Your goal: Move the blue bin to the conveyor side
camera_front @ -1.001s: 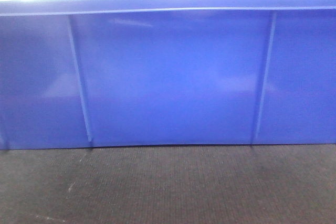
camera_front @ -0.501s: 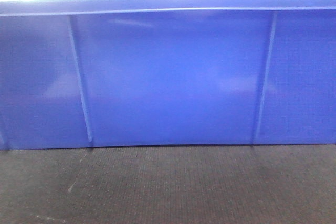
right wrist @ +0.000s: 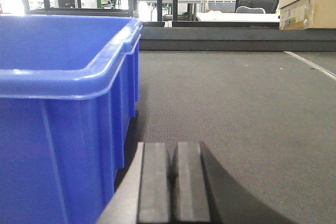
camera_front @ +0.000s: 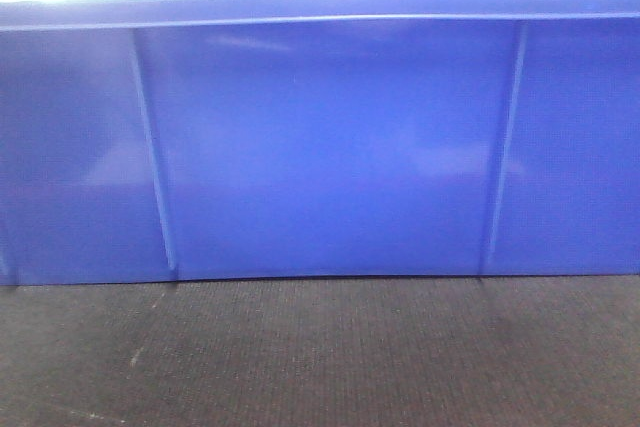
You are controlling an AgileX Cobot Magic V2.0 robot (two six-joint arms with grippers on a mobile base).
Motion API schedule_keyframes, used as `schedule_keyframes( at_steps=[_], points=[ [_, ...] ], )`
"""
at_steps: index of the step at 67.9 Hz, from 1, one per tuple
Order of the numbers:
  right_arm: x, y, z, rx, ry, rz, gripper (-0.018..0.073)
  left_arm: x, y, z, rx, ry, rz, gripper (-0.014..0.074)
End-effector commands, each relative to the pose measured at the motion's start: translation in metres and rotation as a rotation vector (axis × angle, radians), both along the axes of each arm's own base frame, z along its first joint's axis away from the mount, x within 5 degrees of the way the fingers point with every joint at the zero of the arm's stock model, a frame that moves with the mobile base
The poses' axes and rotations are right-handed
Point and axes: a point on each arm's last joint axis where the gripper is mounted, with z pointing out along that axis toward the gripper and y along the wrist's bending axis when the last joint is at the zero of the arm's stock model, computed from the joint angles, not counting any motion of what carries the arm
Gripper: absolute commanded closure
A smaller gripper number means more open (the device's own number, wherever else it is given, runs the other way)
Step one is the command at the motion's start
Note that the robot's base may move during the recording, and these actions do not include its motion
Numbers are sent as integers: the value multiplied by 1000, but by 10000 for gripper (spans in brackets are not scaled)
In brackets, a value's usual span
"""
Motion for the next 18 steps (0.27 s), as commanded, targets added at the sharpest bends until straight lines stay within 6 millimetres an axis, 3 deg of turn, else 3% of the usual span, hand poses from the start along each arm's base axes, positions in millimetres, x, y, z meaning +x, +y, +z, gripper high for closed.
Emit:
schedule_keyframes(
  at_steps=[1,18],
  points=[
    [0,-1,2,-13,-22,-9,628,-1,0,2,4,-23,7,604],
    [0,-1,2,-13,-22,-9,628,-1,0,2,4,-23,7,604]
  ],
)
